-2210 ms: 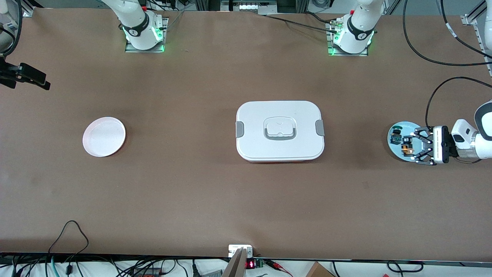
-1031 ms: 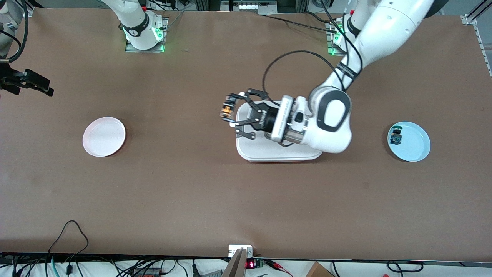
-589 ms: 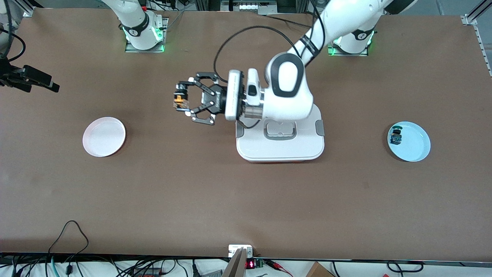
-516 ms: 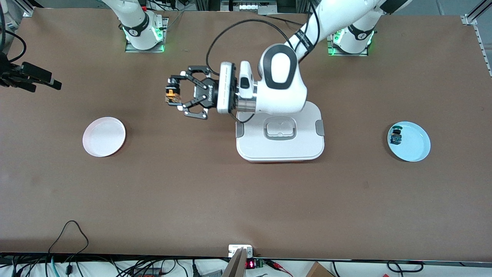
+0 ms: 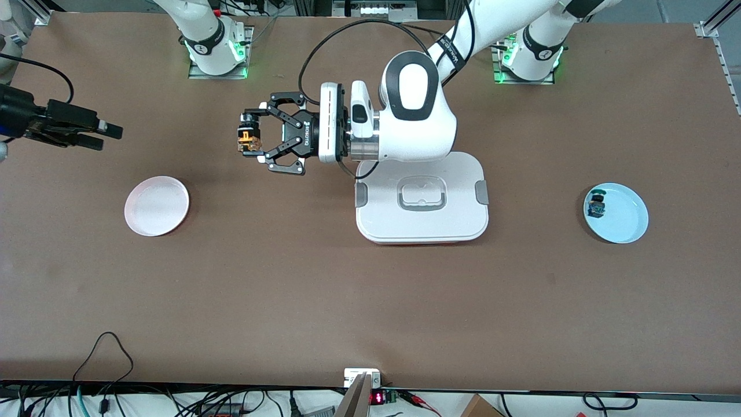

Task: Transfer orange switch to right arm and place
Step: 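Lift the orange switch with the left gripper and carry it across the container, then hold the switch with the left gripper while the right gripper reaches it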

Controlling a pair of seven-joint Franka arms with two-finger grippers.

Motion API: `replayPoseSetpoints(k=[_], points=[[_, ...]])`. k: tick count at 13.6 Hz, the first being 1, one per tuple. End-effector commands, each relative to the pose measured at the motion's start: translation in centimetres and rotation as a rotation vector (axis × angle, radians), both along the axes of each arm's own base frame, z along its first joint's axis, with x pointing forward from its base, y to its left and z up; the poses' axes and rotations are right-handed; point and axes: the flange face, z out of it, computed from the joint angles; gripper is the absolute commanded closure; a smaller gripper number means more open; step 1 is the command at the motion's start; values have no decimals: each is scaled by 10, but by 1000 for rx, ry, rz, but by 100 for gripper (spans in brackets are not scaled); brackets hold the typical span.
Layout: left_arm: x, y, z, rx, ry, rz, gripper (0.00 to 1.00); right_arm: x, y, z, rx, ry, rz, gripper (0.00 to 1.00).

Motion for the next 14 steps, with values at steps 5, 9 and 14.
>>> replayPoseSetpoints(k=[5, 9, 14], points=[[-20, -18, 23, 26, -30, 50, 100, 1, 36, -41, 460, 232, -172, 0], [-19, -18, 24, 26, -32, 52, 100, 7, 61, -67, 639, 306, -191, 0], [-19, -18, 24, 27, -32, 53, 100, 9, 105, -75, 684, 350, -129, 0]])
